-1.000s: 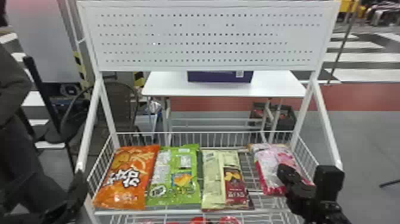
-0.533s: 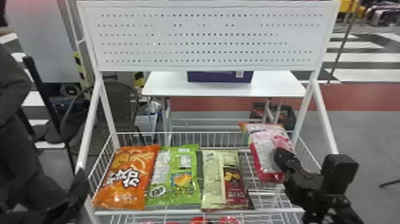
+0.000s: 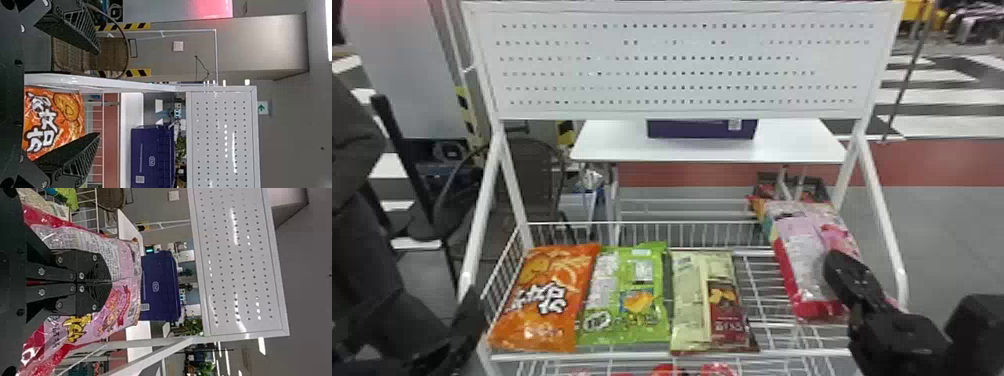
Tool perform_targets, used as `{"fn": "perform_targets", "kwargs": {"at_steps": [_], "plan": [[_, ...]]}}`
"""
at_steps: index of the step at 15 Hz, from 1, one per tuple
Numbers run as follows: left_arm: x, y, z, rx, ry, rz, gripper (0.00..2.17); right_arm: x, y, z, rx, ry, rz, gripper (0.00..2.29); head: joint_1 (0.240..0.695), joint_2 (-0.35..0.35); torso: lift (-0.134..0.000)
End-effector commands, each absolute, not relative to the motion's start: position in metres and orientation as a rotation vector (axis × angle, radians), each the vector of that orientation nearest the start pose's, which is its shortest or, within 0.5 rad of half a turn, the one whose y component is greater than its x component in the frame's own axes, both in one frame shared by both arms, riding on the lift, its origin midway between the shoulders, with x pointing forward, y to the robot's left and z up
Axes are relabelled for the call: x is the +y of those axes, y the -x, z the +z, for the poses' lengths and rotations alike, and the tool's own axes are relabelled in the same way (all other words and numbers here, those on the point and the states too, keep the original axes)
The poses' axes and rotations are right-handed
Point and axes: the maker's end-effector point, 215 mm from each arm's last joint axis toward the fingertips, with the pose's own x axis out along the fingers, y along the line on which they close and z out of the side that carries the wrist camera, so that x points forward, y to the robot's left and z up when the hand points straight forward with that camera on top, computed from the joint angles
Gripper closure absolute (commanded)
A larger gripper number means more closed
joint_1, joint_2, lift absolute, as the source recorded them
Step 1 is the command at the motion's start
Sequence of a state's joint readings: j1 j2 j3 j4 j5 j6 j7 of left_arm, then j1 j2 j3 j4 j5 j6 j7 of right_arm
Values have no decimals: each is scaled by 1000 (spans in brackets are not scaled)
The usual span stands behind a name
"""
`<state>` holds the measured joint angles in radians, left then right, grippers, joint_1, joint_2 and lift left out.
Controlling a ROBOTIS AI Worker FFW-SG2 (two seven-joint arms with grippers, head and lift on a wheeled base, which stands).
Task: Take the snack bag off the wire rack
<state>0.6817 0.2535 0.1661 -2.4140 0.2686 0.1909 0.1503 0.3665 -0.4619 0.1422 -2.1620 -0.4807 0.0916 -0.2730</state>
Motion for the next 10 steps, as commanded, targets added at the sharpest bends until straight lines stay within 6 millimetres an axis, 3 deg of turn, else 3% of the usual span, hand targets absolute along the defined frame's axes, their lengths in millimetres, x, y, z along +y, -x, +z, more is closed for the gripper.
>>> {"fn": "perform_targets", "kwargs": {"at_steps": [1, 6, 10], "plan": [[309, -407, -249, 16, -39, 72, 164, -241, -452, -259, -22, -134, 89, 2223, 499, 0, 0], [307, -405, -248, 15, -36, 67, 164, -289, -407, -248, -28, -99, 27, 2223, 499, 0, 0], [304, -402, -250, 18, -36, 54, 164, -304, -390, -247, -10, -73, 3, 2223, 499, 0, 0]]}}
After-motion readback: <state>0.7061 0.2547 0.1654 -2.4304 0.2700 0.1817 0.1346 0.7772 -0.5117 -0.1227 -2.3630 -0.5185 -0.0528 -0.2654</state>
